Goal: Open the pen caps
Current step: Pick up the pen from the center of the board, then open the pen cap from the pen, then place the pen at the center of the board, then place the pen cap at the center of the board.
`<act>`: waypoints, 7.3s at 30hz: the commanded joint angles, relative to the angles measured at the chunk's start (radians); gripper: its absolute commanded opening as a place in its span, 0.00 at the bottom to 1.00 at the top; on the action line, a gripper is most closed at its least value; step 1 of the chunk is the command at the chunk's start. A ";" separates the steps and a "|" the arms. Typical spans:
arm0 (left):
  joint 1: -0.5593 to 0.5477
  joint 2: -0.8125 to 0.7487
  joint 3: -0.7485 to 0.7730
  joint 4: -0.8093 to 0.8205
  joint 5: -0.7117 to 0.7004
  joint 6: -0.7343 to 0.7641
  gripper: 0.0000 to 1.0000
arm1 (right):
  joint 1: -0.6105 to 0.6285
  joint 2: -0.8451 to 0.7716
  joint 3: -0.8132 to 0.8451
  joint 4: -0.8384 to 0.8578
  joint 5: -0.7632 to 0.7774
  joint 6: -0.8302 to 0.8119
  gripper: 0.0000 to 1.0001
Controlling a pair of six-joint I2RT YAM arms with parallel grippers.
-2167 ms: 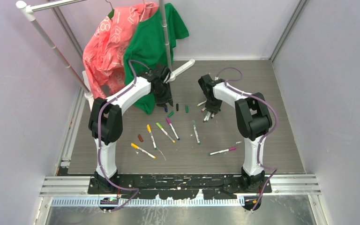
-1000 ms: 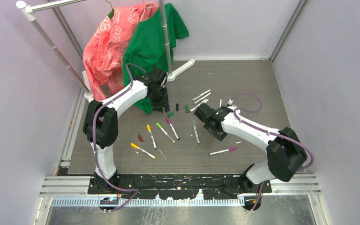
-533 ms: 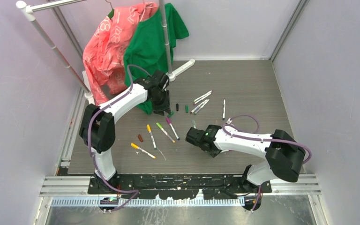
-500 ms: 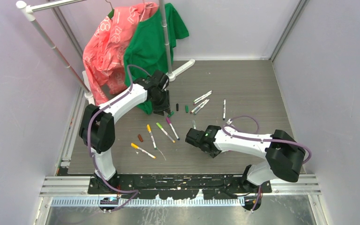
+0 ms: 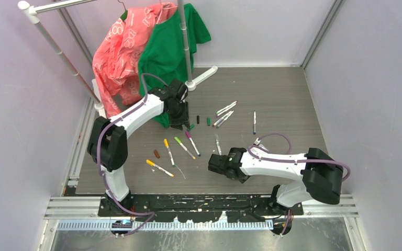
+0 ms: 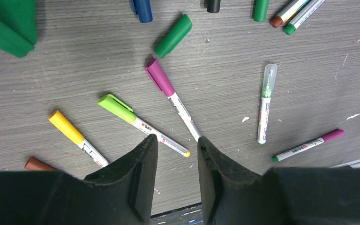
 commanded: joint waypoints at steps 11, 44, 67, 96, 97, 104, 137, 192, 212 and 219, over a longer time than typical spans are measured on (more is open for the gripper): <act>-0.003 -0.042 0.000 0.028 0.031 0.021 0.37 | 0.010 -0.075 -0.157 0.014 0.019 0.357 0.55; -0.008 -0.010 0.011 0.023 0.025 0.024 0.37 | -0.133 -0.025 -0.124 0.132 0.004 0.195 0.55; -0.008 -0.013 0.017 0.037 0.044 -0.013 0.37 | -0.259 -0.042 -0.257 0.279 -0.241 -0.002 0.10; -0.073 -0.076 -0.059 0.309 0.397 -0.251 0.38 | -0.328 0.005 0.263 0.606 -0.475 -1.451 0.01; -0.077 -0.072 -0.057 0.321 0.398 -0.264 0.38 | -0.330 0.005 0.264 0.606 -0.488 -1.459 0.01; -0.105 -0.031 -0.037 0.329 0.363 -0.297 0.38 | -0.343 -0.010 0.276 0.606 -0.528 -1.480 0.01; -0.138 0.027 -0.020 0.345 0.253 -0.366 0.29 | -0.376 -0.084 0.265 0.587 -0.649 -1.474 0.01; -0.027 0.390 0.564 0.013 -0.046 -0.396 0.00 | -0.462 0.059 0.218 0.385 -0.239 -1.481 0.01; -0.043 0.370 0.463 -0.137 -0.185 -0.101 0.20 | -0.726 0.523 0.604 0.453 -0.326 -1.359 0.05; -0.042 0.391 0.487 -0.149 -0.208 -0.089 0.23 | -0.746 0.584 0.630 0.451 -0.325 -1.316 0.12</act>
